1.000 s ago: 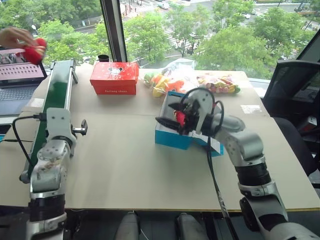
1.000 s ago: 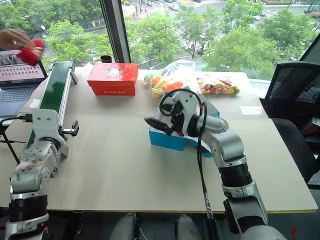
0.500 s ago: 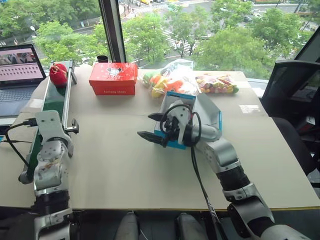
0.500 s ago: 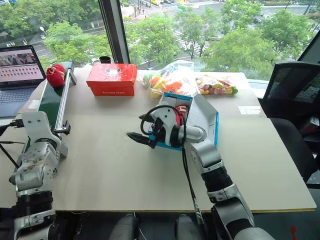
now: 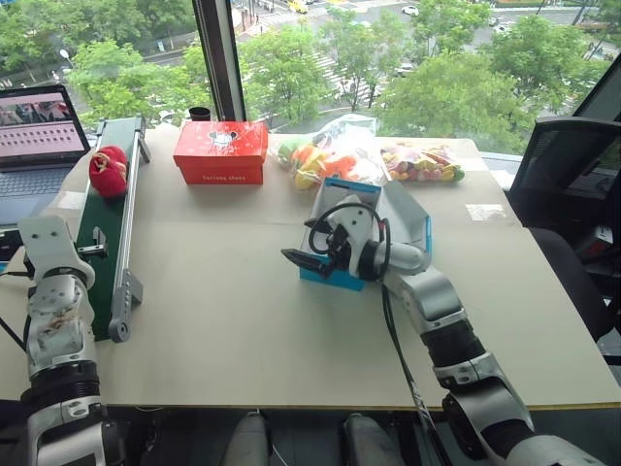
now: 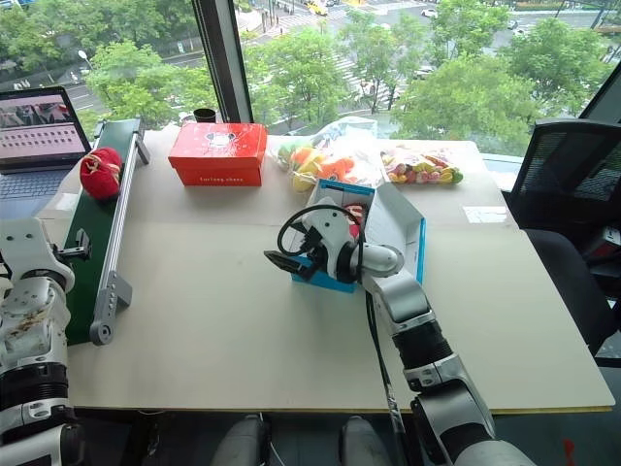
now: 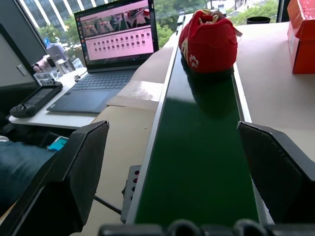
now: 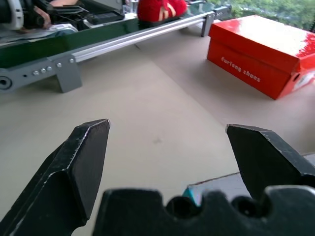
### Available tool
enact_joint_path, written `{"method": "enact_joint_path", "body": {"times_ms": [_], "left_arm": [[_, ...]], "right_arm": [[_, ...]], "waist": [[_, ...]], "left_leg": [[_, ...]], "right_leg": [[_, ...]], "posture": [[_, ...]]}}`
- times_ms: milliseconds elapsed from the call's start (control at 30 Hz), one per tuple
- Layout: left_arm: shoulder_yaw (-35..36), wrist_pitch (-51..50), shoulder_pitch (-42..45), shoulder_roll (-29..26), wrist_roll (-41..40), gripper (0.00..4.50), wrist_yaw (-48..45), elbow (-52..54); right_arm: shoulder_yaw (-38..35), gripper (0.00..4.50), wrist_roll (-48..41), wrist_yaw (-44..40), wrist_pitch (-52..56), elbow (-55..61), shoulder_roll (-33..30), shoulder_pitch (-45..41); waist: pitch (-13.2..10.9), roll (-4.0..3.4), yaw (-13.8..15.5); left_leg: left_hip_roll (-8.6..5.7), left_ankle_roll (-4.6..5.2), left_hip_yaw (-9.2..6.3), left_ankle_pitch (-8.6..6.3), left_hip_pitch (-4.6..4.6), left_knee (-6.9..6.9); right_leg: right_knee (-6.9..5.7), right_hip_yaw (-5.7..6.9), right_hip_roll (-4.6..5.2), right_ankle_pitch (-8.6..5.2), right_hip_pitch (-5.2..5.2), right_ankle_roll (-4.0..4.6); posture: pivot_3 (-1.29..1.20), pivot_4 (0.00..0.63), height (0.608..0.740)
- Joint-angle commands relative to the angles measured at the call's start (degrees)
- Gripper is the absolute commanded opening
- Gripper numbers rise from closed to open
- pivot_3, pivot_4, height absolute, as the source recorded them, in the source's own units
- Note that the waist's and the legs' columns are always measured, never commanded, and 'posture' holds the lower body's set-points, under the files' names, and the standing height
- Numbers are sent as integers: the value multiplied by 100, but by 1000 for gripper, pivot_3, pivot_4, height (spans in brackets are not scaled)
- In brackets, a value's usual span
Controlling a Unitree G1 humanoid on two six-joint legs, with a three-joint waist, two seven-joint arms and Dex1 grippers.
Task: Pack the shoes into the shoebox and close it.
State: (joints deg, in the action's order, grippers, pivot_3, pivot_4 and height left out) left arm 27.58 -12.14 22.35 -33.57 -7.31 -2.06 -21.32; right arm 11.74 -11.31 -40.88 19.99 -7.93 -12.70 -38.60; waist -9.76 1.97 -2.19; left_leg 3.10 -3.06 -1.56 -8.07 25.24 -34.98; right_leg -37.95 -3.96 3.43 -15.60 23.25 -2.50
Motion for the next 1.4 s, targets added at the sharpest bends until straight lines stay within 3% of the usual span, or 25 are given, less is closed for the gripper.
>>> {"method": "enact_joint_path", "body": {"times_ms": [33, 500, 733, 767, 900, 933, 1033, 1200, 1400], "left_arm": [[86, 525, 179, -58, -148, 4477, -174, -398], [-208, 1311, 797, 45, -199, 4477, -471, -1903], [27, 968, 875, 65, -555, 4477, -472, -2358], [91, 957, 872, 97, -670, 3950, -512, -2314], [181, 859, 879, 195, -902, 2737, -499, -2065], [161, 807, 920, 243, -958, 2497, -493, -1902], [79, 634, 1072, 500, -1334, 2484, -771, -1172], [-440, -705, 1160, 1341, -2814, 2484, -1723, 1000], [-1478, -1963, 1159, 2062, -3727, 2484, -1882, 2853]], "right_arm": [[-126, 4498, -10, 13, -121, 153, -6, -143], [-140, 4498, -21, 0, 27, 226, -112, -199], [-111, 4498, -18, -11, 120, 286, -166, -181], [-112, 4500, -17, -9, 131, 287, -169, -184], [-106, 4500, -12, 5, 175, 301, -171, -194], [-112, 4500, -23, 6, 205, 319, -173, -203], [-369, 4500, -388, 69, 561, 436, -41, -262], [-1989, 4500, -2349, 917, 2312, 482, 666, -689], [-3273, 4500, -3589, 2215, 3568, 17, 930, -1021]], "waist": [[0, 0, -1], [0, 1, -4], [1, 0, -7], [1, 0, -8], [1, 0, -9], [1, 0, -9], [1, 0, 28], [-4, 9, 169], [-3, 11, 121]], "left_leg": [[0, 0, 0, 0, 0, 1], [0, 0, 0, 0, 0, 0], [-1, 0, 0, 0, -4, -1], [0, 0, 0, 0, -8, -1], [0, -1, 0, 4, -12, -2], [0, -1, 0, 6, -13, -2], [0, -2, -1, 8, -13, -1], [-1, -17, -7, 18, 10, -7], [-4, -15, -16, 17, 11, 4]], "right_leg": [[-1, 0, 0, 0, 0, 0], [-1, 1, 0, 0, 0, 0], [-5, 1, 0, 0, -2, 0], [-7, 1, 0, 0, -4, 0], [-12, 1, -1, 0, -6, 0], [-13, 1, -1, 0, -7, 0], [-14, 1, -1, 0, -7, 1], [-10, 7, 0, 1, -5, 1], [-4, 7, 1, 2, -7, 1]], "posture": [[0, 150, 739], [0, 150, 739], [0, 150, 739], [0, 150, 739], [0, 150, 739], [0, 150, 739], [0, 150, 739], [0, 150, 739], [0, 150, 739]]}}
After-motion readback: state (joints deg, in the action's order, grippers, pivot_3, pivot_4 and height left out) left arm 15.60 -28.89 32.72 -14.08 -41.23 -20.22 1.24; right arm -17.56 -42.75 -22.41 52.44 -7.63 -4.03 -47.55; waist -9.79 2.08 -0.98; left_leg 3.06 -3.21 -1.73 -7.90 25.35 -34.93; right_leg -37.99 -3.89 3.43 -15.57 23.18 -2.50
